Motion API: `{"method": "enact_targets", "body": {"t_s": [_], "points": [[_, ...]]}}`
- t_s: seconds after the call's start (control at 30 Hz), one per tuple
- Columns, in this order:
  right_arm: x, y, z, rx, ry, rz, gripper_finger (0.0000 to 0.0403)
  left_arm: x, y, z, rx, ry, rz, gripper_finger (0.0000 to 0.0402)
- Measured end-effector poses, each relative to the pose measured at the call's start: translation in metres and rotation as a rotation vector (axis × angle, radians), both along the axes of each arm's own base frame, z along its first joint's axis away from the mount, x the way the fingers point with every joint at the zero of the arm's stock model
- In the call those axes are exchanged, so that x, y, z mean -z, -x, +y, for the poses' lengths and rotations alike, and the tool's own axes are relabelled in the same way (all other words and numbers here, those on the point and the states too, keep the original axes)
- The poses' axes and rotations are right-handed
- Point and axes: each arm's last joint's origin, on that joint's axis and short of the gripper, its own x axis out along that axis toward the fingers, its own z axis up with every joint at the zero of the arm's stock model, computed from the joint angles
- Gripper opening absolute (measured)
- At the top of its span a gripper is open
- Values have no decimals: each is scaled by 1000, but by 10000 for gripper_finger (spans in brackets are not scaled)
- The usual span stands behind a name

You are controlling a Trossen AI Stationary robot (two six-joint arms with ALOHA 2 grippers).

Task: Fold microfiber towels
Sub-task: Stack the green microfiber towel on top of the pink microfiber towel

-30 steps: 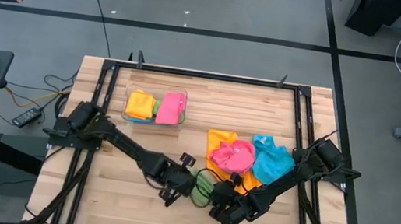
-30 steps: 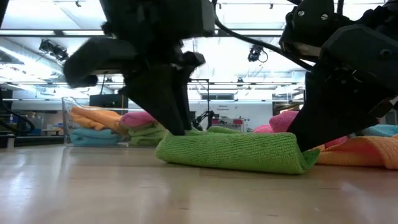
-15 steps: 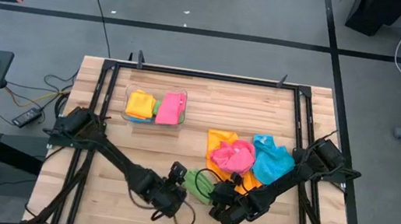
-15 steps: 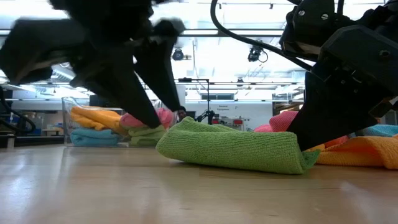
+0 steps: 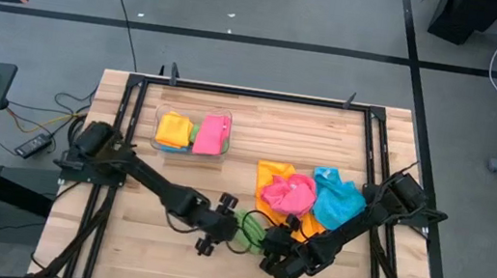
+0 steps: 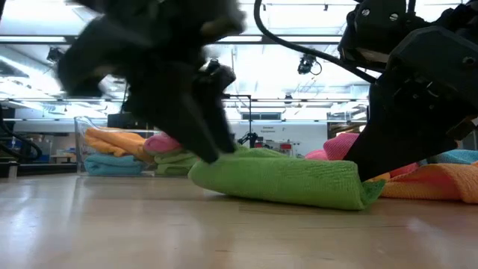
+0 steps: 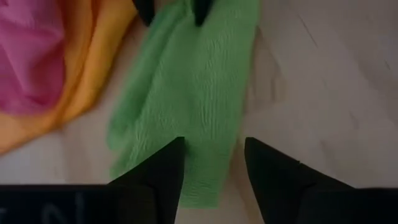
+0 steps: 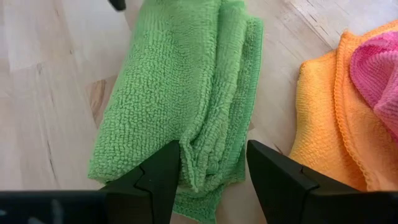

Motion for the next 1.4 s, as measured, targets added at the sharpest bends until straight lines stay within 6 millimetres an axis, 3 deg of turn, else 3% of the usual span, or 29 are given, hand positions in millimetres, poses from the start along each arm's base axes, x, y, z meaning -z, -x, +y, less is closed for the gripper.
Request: {"method": "enact_targets", "body": {"t_s": [0.1, 0.27, 0.43, 0.67, 0.87, 1.03, 1.23, 1.4], "points": [[0, 0, 0, 1, -2, -6, 196, 4, 18, 8, -30, 69, -87, 168], [-1, -1, 1, 0, -8, -15, 196, -17, 33, 32, -133, 193, -256, 161], [-1, -2, 0, -4, -2, -14, 196, -23, 27, 60, -283, 338, -271, 172], [-1, -3, -1, -6, 3, -11, 196, -2, 10, 81, -273, 567, -196, 237], [-1, -3, -1, -9, 9, -6, 196, 18, -2, 81, -273, 560, -139, 296], [-1, -3, -2, -14, 13, -4, 196, 30, -13, 78, -251, 570, -85, 314], [-1, -3, -2, -15, 15, -2, 196, 42, -14, 79, -247, 550, -38, 308], [-1, -3, -2, -17, 16, -2, 196, 45, -13, 77, -242, 567, -5, 272]]}}
